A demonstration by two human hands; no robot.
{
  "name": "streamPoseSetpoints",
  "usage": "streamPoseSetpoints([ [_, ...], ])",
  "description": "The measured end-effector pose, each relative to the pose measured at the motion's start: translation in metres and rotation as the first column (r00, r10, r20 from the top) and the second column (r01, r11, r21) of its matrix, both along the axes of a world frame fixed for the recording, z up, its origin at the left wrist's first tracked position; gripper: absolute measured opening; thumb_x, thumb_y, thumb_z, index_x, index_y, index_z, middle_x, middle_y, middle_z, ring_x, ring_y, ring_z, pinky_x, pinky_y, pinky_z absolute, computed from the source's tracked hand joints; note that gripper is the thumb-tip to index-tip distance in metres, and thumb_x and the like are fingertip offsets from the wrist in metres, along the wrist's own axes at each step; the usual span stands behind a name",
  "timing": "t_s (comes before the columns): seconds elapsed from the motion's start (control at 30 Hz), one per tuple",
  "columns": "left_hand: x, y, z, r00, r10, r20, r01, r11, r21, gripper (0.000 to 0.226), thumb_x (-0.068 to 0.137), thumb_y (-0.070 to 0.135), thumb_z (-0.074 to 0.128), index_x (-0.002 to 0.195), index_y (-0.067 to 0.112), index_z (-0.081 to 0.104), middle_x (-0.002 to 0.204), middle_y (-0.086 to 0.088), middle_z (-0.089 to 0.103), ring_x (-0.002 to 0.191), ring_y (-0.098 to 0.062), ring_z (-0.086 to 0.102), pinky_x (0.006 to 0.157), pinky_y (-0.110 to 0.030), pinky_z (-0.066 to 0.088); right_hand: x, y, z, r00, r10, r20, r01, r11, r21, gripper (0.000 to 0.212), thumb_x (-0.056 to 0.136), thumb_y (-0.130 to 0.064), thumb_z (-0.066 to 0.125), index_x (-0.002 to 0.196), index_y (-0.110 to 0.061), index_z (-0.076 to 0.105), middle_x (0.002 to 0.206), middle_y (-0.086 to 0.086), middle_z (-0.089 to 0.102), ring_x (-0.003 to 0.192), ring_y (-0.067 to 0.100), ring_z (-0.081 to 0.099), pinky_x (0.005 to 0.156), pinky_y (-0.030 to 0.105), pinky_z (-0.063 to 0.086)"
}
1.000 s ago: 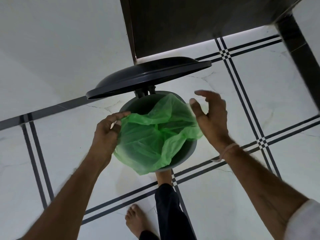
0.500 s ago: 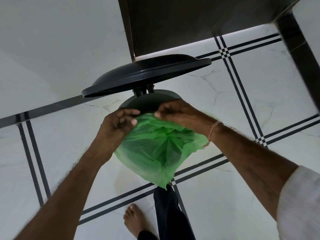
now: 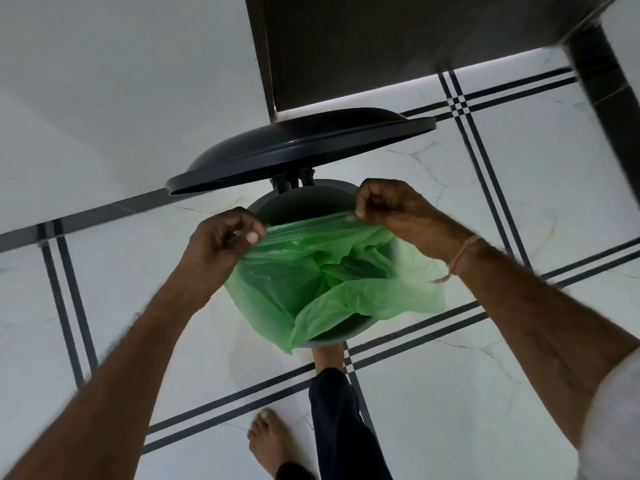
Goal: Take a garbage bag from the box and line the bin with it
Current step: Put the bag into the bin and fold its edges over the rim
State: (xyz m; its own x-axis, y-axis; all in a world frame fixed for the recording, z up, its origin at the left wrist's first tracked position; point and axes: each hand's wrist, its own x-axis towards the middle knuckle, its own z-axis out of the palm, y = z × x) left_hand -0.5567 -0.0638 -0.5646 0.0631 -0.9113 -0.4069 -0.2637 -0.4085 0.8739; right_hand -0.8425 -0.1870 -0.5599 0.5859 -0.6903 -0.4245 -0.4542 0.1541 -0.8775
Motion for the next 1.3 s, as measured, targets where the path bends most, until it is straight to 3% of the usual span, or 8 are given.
streamPoseSetpoints([
  [0.17,0.008,-0.007,-0.011,0.951,-0.140,0.276,0.164,0.984,-0.066,0.030,0.100,0.000,0.059,0.095,0.022,0.078,0.101,0.003,0.077,0.101,-0.013,0.069,0.097,-0.026,0.049,-0.006,-0.009,-0.006,0.983,0.087,-0.162,-0.109,0.985,-0.134,0.025,0.100,-0.002,0.060,0.117,-0.011,0.077,0.109,-0.001,0.077,0.100,-0.005,0.067,0.094,0.011,0.050],
  [0.3,0.008,-0.013,-0.017,0.906,-0.045,0.420,0.147,0.966,-0.213,0.033,0.094,-0.004,0.063,0.120,0.012,0.075,0.116,-0.007,0.070,0.107,-0.019,0.064,0.097,-0.008,0.040,-0.004,-0.010,-0.010,0.984,0.042,-0.175,-0.097,0.942,-0.320,0.011,0.091,0.006,0.065,0.095,-0.004,0.068,0.084,0.004,0.066,0.071,-0.001,0.053,0.074,0.011,0.042],
  [0.47,0.010,-0.021,-0.032,0.896,-0.036,0.442,0.113,0.982,-0.149,0.051,0.089,-0.006,0.067,0.135,0.016,0.067,0.129,-0.007,0.063,0.114,-0.011,0.054,0.094,0.006,0.027,0.004,-0.018,-0.022,0.974,-0.049,-0.221,-0.044,0.917,-0.398,0.030,0.090,0.010,0.053,0.090,-0.014,0.072,0.087,-0.002,0.072,0.083,0.001,0.064,0.079,0.015,0.047],
  [0.7,0.014,-0.037,-0.043,0.923,0.209,0.322,-0.207,0.977,-0.040,0.037,0.094,0.004,0.063,0.121,0.027,0.076,0.118,0.006,0.075,0.114,-0.016,0.065,0.109,-0.035,0.048,0.013,-0.029,-0.047,0.953,-0.163,-0.257,0.050,0.917,-0.395,0.040,0.099,0.001,0.052,0.124,-0.020,0.076,0.101,-0.014,0.068,0.095,0.002,0.064,0.089,0.018,0.048],
  [0.83,0.018,-0.037,-0.053,0.937,0.201,0.284,-0.226,0.973,0.057,0.035,0.101,0.005,0.055,0.119,0.026,0.078,0.120,0.002,0.072,0.086,-0.017,0.063,0.076,-0.025,0.055,0.013,-0.033,-0.053,0.930,-0.170,-0.327,0.054,0.941,-0.335,0.048,0.100,0.005,0.045,0.127,-0.021,0.074,0.091,-0.017,0.053,0.085,0.000,0.054,0.082,0.008,0.041],
  [0.97,0.022,-0.024,-0.062,0.951,0.297,0.087,-0.308,0.932,0.189,0.029,0.104,0.005,0.053,0.117,0.017,0.076,0.112,-0.009,0.077,0.104,-0.031,0.072,0.093,-0.039,0.057,0.005,-0.028,-0.053,0.934,-0.192,-0.300,0.137,0.971,-0.197,0.040,0.104,0.001,0.045,0.123,-0.019,0.074,0.109,-0.004,0.066,0.097,-0.002,0.061,0.078,-0.002,0.042],
  [1.13,0.016,-0.011,-0.058,0.885,0.448,-0.129,-0.389,0.862,0.324,0.032,0.107,0.006,0.048,0.098,0.017,0.077,0.079,0.003,0.081,0.074,-0.017,0.076,0.068,-0.030,0.065,-0.017,-0.016,-0.042,0.959,-0.182,-0.218,0.178,0.983,-0.037,0.034,0.106,0.002,0.044,0.118,-0.011,0.073,0.095,-0.001,0.073,0.073,-0.017,0.065,0.062,0.002,0.045],
  [1.3,0.012,0.017,-0.056,0.791,0.567,-0.228,-0.466,0.801,0.375,0.029,0.103,-0.001,0.049,0.100,0.014,0.074,0.078,-0.003,0.079,0.066,-0.017,0.075,0.060,-0.033,0.064,-0.036,0.010,-0.046,0.919,-0.372,-0.133,0.378,0.926,0.019,0.025,0.103,-0.001,0.056,0.115,-0.013,0.074,0.110,0.009,0.076,0.104,0.013,0.072,0.089,0.027,0.057],
])
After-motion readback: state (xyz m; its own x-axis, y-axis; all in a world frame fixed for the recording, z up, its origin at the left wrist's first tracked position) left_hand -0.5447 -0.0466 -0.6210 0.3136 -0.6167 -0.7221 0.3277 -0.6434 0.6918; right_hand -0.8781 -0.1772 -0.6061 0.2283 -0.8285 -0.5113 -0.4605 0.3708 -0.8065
